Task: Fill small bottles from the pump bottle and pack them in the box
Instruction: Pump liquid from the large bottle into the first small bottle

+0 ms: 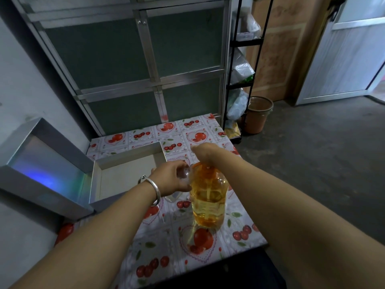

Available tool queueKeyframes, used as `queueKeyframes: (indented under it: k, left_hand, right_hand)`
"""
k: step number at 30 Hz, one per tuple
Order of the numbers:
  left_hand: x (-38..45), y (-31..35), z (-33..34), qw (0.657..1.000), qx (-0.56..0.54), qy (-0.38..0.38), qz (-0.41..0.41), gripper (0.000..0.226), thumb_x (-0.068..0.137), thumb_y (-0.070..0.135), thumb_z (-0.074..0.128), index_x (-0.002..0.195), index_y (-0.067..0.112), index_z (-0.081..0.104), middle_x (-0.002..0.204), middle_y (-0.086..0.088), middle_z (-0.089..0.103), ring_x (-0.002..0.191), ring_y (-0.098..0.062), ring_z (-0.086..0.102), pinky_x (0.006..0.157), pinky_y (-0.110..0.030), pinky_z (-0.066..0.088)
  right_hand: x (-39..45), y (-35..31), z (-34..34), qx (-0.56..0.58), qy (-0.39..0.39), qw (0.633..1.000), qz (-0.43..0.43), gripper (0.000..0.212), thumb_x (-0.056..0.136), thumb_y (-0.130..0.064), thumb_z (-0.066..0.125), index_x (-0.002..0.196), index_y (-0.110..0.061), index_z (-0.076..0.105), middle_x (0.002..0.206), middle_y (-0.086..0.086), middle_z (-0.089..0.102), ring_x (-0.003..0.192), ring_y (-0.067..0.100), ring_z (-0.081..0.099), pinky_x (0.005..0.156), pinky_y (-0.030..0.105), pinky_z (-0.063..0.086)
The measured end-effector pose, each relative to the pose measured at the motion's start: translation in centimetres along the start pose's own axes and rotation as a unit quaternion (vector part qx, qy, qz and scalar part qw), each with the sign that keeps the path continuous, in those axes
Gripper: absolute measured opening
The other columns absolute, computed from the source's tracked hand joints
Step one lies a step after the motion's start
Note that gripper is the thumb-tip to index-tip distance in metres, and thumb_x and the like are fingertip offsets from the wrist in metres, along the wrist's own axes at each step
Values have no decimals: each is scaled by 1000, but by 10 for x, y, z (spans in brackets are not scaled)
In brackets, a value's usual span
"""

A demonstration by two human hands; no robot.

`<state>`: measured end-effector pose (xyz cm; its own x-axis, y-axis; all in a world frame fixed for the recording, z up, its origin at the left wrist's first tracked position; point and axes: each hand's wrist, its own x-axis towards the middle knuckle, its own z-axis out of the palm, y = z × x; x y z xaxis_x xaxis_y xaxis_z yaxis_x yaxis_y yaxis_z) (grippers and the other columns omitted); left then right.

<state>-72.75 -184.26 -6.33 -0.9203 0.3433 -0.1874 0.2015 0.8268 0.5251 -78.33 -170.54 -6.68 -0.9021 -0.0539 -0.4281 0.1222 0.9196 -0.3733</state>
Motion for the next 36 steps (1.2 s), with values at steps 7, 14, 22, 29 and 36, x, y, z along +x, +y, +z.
queueKeyframes:
  k: [7,14,22,29,36]
  left_hand:
    - [4,-1,0,1000,19,3,1,39,66,30,78,100,21,59,93,4,61,91,-19,58,90,-45,48]
    - [0,0,1,1000,19,5,2,38,68,30,77,100,19,59,95,1,62,93,-20,58,90,-42,48]
    - [2,-2,1,1000,27,0,1,37,68,31,77,99,23,58,90,7,57,90,-18,56,91,-44,47]
    - [3,2,-3,1000,14,4,1,41,68,29,77,104,21,58,96,4,60,94,-19,57,92,-43,46]
    - [3,1,1,1000,26,-6,-2,38,67,30,77,98,19,59,92,2,60,91,-20,57,90,-45,47]
  right_hand:
    - [8,1,9,1,87,996,32,33,93,-15,38,122,-14,54,107,7,53,101,27,49,109,53,25]
    - [11,-3,5,-13,4,1000,10,52,96,-14,36,147,-19,25,146,14,37,133,37,35,110,61,24]
    - [1,1,9,1,83,996,37,35,93,-17,37,124,-17,53,123,7,54,118,29,47,111,56,15]
    - [-3,-4,-1,86,22,996,31,45,96,-14,35,141,-7,37,133,17,49,119,35,48,105,52,38]
    - [0,-1,8,10,77,996,45,33,93,-17,39,120,-10,56,102,10,55,92,25,50,107,53,31]
